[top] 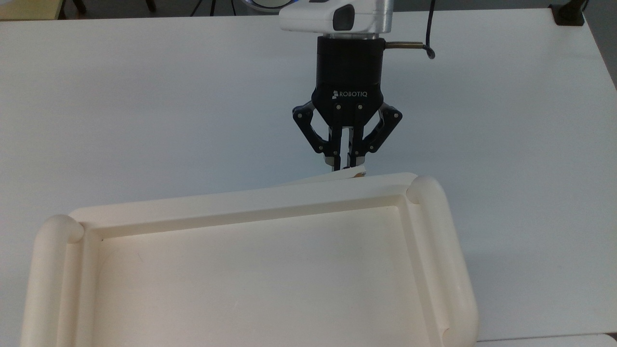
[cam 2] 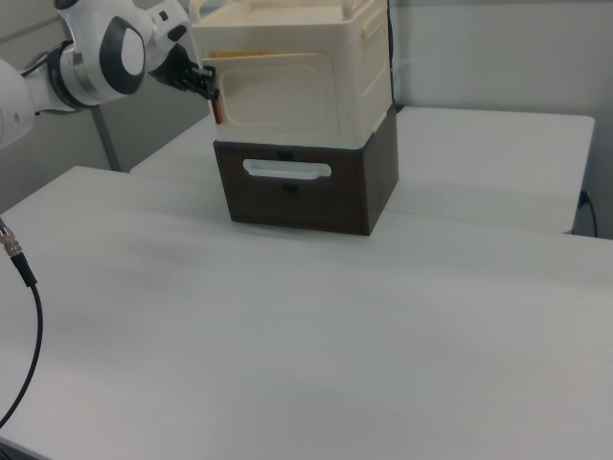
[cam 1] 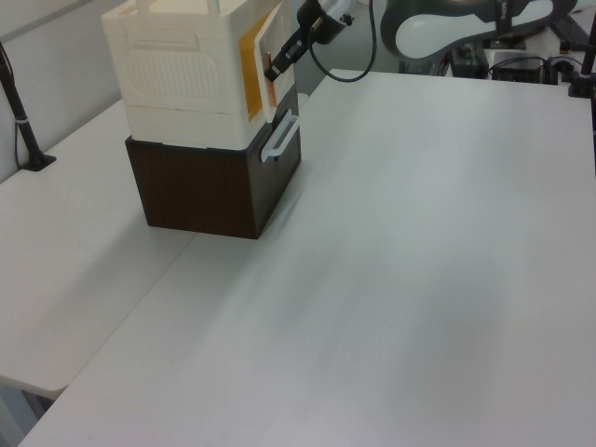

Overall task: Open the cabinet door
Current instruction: 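Pull the gripped door edge outward, swinging it on its hinge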

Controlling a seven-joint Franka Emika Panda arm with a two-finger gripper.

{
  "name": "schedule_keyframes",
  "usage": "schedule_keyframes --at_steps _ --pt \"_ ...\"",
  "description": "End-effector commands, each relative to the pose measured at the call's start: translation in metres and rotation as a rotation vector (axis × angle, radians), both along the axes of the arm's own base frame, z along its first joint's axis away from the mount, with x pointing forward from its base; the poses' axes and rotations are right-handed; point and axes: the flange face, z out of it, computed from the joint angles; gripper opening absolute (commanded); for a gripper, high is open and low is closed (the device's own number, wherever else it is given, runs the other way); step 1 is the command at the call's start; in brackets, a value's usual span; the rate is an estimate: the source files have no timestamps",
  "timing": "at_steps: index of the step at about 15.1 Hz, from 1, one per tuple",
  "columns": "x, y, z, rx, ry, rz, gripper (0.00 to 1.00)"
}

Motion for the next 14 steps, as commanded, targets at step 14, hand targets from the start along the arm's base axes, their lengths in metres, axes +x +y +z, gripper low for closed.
schedule_keyframes --at_steps 14 --pt "-0.076 -0.128 0.014 -0.099 0.451 0.094 0.31"
